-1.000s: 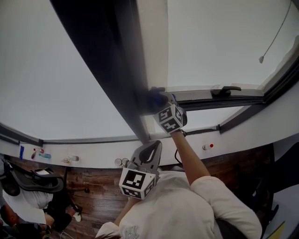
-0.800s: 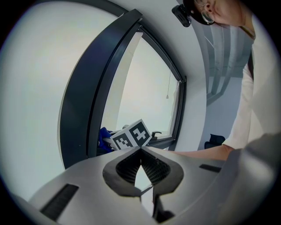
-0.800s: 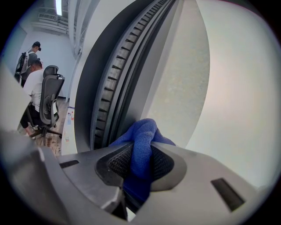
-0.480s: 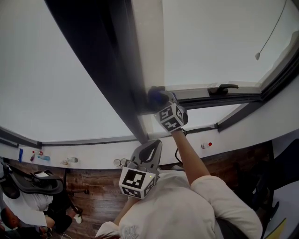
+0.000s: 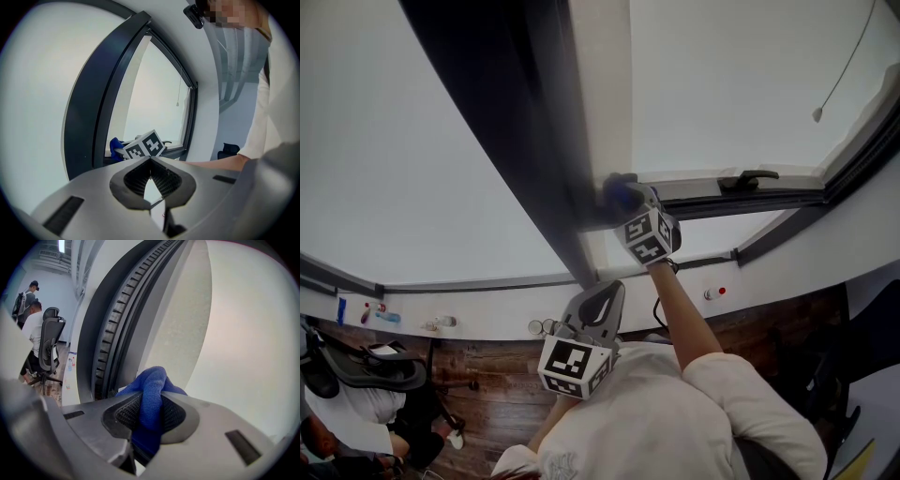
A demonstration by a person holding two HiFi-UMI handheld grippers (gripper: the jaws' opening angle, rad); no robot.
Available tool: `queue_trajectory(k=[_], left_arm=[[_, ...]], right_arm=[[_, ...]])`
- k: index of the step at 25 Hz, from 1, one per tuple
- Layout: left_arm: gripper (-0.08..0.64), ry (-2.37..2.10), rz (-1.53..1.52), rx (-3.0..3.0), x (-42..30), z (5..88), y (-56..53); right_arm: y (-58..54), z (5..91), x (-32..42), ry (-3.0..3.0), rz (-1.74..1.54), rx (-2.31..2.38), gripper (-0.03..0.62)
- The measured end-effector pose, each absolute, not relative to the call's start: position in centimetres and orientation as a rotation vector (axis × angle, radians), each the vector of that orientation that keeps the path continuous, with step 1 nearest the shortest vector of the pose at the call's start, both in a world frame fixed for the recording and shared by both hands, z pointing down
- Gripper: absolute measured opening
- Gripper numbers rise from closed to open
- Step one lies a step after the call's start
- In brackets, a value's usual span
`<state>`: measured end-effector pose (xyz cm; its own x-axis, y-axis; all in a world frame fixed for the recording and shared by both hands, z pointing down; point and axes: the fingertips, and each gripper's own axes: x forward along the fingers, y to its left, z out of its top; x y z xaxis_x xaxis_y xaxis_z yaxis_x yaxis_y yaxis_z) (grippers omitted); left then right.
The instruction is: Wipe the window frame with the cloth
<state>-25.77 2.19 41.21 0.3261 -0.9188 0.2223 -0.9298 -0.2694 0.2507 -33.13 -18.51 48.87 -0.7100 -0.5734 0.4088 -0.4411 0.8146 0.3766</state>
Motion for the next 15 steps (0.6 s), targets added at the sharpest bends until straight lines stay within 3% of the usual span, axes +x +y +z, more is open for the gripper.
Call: queue_trajectory(k=[15], left_arm=[[0.009,-1.626,0.056,2.283,-24.7,41.3,1.6]], right_arm=[[-19.3,48.8,-31.4,-2.476,-0.345,0.786,0.089]])
